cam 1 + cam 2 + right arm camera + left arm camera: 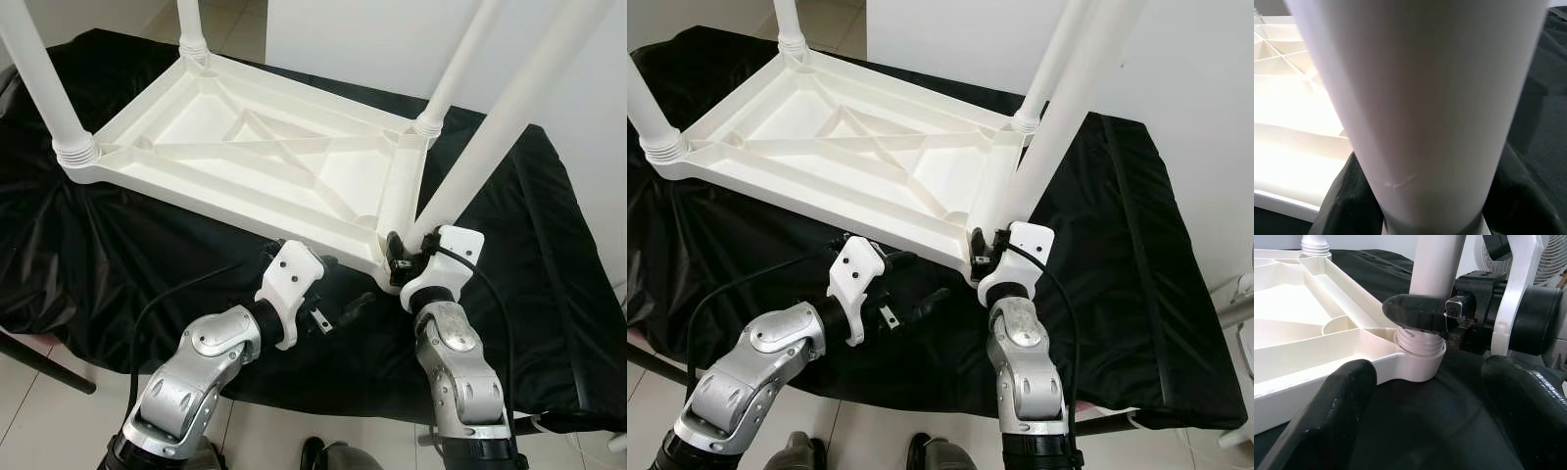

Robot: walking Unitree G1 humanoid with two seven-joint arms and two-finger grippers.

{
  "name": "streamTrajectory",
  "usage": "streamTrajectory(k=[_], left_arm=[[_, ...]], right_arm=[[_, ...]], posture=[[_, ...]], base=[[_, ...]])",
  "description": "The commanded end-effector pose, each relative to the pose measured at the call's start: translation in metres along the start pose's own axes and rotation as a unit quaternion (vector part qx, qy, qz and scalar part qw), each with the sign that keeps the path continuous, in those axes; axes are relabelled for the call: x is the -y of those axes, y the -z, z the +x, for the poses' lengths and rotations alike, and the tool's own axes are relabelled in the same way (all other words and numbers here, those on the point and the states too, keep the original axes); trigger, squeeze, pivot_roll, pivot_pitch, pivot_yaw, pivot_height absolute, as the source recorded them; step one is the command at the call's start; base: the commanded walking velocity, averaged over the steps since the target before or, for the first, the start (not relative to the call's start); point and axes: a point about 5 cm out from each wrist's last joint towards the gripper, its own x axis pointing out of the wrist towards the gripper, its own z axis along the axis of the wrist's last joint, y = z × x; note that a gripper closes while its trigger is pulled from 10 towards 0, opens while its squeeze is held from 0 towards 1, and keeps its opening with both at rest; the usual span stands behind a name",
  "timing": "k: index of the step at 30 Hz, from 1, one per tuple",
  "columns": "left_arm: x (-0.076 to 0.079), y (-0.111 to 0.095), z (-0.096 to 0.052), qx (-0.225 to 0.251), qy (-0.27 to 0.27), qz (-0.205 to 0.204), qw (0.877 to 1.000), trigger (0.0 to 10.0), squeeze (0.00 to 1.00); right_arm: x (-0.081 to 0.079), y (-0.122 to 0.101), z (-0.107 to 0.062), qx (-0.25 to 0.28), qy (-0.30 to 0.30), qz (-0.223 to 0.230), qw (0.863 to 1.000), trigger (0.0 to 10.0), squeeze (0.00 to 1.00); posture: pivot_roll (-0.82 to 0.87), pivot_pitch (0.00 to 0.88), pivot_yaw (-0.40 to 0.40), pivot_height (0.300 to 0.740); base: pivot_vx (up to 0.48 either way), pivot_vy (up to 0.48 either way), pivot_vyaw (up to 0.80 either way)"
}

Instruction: Building children table

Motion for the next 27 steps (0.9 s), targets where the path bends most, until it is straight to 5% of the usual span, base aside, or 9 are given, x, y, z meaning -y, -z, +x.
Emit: streamTrajectory(k=[1,2,5,6,8,19,21,22,27], left_arm=[[0.003,0.0,0.001,-0.002,-0.001,-0.002,1.0,10.0,0.0],[0.003,0.0,0.001,-0.002,-0.001,-0.001,1.0,10.0,0.0],[0.004,0.0,0.001,-0.001,0.0,-0.001,1.0,10.0,0.0],[0.004,0.0,0.002,-0.001,0.0,-0.001,1.0,10.0,0.0],[0.004,0.0,0.002,-0.001,0.0,0.0,1.0,10.0,0.0],[0.002,0.0,0.001,-0.003,-0.001,0.006,1.0,10.0,0.0],[0.002,0.0,0.0,-0.004,-0.001,0.007,1.0,10.0,0.0],[0.002,0.001,0.0,-0.004,-0.001,0.007,1.0,10.0,0.0],[0.001,0.0,0.0,-0.004,-0.002,0.009,1.0,10.0,0.0]], right_arm=[[0.005,0.023,-0.004,-0.066,0.023,-0.009,0.998,2.0,0.0],[0.006,0.021,-0.004,-0.064,0.023,-0.006,0.998,10.0,0.0],[0.008,0.02,-0.003,-0.061,0.013,-0.006,0.998,10.0,0.0],[0.009,0.017,-0.001,-0.051,-0.007,0.005,0.999,10.0,0.99],[0.013,0.014,0.0,-0.041,-0.021,-0.004,0.999,10.0,1.0],[0.036,-0.002,0.001,-0.001,-0.281,-0.063,0.958,10.0,1.0],[0.041,-0.003,0.003,-0.007,-0.321,-0.07,0.945,10.0,0.65],[0.042,-0.002,0.003,-0.009,-0.332,-0.071,0.941,10.0,0.0],[0.045,-0.001,0.01,-0.013,-0.373,-0.086,0.924,10.0,0.0]], posture=[[0.04,0.191,-0.123,0.74],[0.04,0.191,-0.123,0.74],[0.04,0.181,-0.127,0.74],[0.04,0.177,-0.127,0.74],[0.04,0.177,-0.127,0.74],[0.05,0.15,-0.126,0.74],[0.06,0.143,-0.124,0.74],[0.06,0.143,-0.124,0.74],[0.06,0.135,-0.123,0.74]], base=[[0.0,0.0,0.0],[0.0,0.0,0.0],[0.0,0.0,0.0],[0.0,0.0,0.0],[0.0,0.0,0.0],[0.0,0.0,0.0],[0.0,0.0,0.0],[0.0,0.0,0.0],[0.0,0.0,0.0]])
